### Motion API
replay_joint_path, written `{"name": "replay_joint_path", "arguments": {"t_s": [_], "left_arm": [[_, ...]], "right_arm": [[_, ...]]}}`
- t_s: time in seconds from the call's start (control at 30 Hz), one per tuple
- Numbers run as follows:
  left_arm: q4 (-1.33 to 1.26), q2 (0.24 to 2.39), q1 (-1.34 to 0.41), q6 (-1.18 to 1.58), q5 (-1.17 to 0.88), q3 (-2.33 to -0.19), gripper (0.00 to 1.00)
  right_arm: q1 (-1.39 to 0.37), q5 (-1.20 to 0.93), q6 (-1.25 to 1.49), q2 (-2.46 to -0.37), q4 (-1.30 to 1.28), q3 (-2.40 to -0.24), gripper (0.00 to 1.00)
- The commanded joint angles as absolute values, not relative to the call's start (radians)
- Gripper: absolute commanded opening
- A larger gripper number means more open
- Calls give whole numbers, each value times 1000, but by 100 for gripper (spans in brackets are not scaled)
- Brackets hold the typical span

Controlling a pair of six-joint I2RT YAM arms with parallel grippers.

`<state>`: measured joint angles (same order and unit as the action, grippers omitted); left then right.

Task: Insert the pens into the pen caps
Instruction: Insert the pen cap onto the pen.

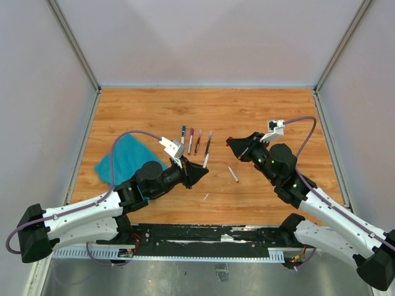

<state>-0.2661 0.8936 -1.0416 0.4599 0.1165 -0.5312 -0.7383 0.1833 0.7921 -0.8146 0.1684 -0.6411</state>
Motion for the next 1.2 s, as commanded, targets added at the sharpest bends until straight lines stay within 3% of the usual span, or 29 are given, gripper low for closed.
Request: {"name": "replay_joint_path", "arguments": {"t_s": [0.0, 0.23, 1.17], "left_arm": [[-384, 852, -1052, 406, 86, -514, 1], [-381, 854, -1051, 385, 67, -526, 0], [-405, 858, -1051, 371, 53, -527, 1]], "right_arm": [[-728, 125, 845, -817, 336, -627, 1], [-729, 42, 910, -856, 479, -609, 1], [-729, -125, 875, -917, 642, -621, 1]]}}
